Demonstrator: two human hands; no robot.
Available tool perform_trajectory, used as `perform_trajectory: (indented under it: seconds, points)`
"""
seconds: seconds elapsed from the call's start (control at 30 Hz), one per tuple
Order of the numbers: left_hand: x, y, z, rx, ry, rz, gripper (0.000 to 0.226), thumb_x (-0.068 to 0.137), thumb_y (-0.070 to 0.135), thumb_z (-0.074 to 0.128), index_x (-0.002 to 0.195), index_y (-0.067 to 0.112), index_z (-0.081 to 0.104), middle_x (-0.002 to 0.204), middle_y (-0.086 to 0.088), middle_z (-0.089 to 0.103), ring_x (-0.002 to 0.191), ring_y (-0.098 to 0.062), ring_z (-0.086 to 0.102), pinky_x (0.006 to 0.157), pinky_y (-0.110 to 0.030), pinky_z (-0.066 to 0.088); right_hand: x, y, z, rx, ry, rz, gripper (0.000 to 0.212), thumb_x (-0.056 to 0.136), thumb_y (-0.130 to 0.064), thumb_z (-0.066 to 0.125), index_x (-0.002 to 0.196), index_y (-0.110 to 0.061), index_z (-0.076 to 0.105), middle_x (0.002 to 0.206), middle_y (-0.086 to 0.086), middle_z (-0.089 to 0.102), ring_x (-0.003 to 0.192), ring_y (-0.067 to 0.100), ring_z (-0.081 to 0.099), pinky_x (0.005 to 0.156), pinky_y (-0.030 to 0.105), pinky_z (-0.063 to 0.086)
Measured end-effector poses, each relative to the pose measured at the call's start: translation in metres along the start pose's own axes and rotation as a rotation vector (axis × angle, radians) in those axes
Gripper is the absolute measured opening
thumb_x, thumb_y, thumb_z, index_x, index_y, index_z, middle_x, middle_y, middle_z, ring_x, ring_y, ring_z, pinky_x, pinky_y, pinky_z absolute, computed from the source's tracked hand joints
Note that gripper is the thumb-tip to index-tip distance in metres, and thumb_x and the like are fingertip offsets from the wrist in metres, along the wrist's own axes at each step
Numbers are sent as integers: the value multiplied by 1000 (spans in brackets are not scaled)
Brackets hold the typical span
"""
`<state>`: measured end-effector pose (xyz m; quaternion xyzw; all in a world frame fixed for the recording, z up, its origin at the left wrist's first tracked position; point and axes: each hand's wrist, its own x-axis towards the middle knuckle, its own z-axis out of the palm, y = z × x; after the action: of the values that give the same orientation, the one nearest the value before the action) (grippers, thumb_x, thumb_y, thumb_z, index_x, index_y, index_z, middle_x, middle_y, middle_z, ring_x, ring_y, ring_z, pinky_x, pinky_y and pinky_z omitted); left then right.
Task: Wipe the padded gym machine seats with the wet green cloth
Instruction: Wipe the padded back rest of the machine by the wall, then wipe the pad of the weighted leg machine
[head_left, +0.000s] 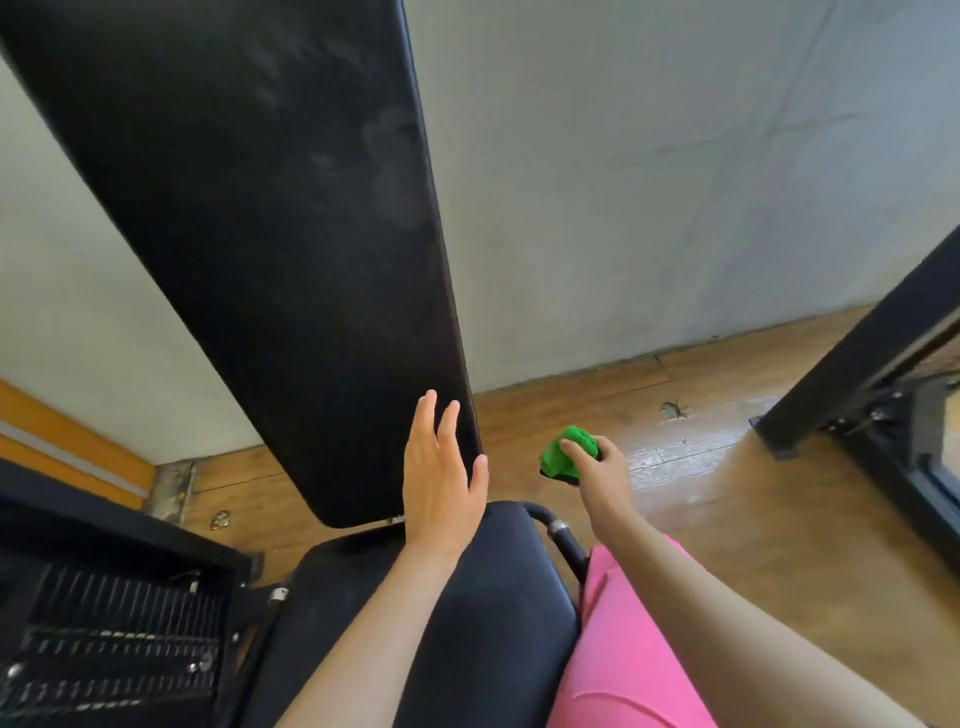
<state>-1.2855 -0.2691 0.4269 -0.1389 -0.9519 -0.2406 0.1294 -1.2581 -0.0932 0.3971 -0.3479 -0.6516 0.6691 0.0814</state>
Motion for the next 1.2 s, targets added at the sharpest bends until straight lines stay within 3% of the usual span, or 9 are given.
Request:
perform_trajectory:
  seconds: [0.23,0.37,0.53,0.67,0.83,1.03,1.2]
  points:
    - [23,113,30,27,-180,269,65,91,26,61,144,14,25,157,-11,18,145,-27,23,113,-40,32,5,-36,-113,-29,62,-93,10,86,-17,71,88,-15,61,81,1,63,75,13,58,62,20,44]
    - [28,204,51,31,-293,471,64,84,24,69,138,9,39,147,-13,40,136,-28,40,108,-44,41,4,-59,-199,-86,179,-123,21,83,-20,74,98,-13,62,89,2,64,85,18,61,68,21,45]
    - [22,295,54,23,-320,705,63,75,25,77,130,10,49,135,-10,53,126,-27,51,104,-40,43,-25,-83,-285,-196,309,-189,20,85,-19,73,98,-10,61,87,0,61,77,2,55,56,3,40]
    - [19,353,45,151,-301,905,59,78,34,76,130,14,56,133,-6,57,126,-24,53,108,-42,40,-53,-100,-336,-264,425,-191,22,82,-25,77,97,-18,63,95,2,64,85,10,60,61,7,42]
    - [10,436,37,147,-269,1142,55,76,37,77,125,14,62,129,-6,62,124,-24,55,110,-44,35,-95,-115,-390,-267,575,-159,28,76,-21,81,96,-25,63,101,-3,60,94,8,58,74,13,45]
    - [-16,522,27,1,-400,1415,54,98,42,46,146,17,39,151,-3,40,143,-21,30,122,-43,11,-156,-125,-433,-239,821,-33,20,81,-26,76,98,-26,64,99,-4,61,93,9,56,78,23,49]
    - [-38,539,31,-155,-495,1647,52,91,36,61,136,14,51,140,-5,53,133,-24,45,117,-45,22,-195,-124,-424,-250,1051,46,19,81,-28,76,96,-25,65,94,-4,59,85,10,57,74,23,47]
